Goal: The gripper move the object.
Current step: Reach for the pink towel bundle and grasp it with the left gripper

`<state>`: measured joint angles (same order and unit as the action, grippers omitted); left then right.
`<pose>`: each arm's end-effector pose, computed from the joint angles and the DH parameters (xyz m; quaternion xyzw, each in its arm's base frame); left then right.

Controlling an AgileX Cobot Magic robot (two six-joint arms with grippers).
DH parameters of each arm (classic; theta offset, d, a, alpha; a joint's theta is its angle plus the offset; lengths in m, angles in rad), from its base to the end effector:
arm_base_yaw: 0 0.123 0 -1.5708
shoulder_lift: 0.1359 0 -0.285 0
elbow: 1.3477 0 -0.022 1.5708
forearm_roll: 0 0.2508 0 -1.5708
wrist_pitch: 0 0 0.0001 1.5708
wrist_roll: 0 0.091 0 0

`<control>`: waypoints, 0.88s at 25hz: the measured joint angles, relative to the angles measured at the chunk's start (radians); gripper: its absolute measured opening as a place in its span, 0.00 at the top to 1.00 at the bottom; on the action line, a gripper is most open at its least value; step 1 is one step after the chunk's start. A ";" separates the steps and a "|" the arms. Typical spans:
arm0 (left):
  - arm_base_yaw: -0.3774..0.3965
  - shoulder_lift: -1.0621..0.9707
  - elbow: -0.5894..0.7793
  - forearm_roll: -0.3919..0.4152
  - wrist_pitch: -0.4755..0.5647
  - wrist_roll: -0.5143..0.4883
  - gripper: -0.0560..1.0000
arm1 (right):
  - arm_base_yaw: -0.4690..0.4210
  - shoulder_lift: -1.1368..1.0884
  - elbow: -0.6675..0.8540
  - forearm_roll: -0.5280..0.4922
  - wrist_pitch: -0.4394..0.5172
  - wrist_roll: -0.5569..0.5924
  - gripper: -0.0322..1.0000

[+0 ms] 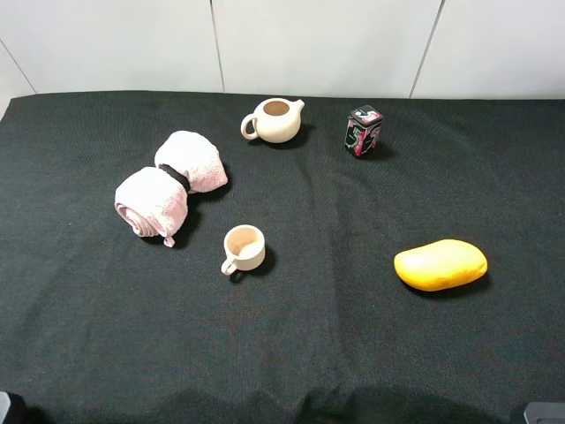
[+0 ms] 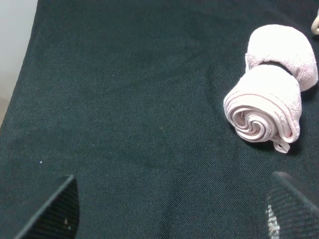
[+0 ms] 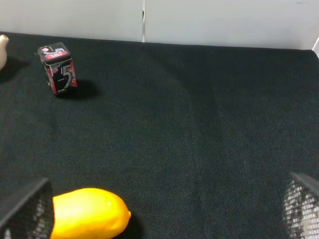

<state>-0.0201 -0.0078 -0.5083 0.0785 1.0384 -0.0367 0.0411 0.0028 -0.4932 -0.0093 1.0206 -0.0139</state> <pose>-0.0062 0.0063 0.2816 -0.0084 0.8424 0.0239 0.5383 -0.0020 -0.0008 0.2787 -0.0232 0.8449 0.0026 0.5345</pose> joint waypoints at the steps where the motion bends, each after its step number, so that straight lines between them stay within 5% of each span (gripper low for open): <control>1: 0.000 0.000 0.000 0.000 0.000 0.000 0.20 | 0.000 0.000 0.000 0.000 0.000 0.000 0.30; 22: 0.000 0.000 0.000 0.000 0.000 0.000 0.20 | 0.000 0.000 0.000 0.000 0.000 0.000 0.30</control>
<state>-0.0201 -0.0078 -0.5083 0.0785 1.0384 -0.0367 0.0411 0.0028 -0.4932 -0.0093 1.0206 -0.0139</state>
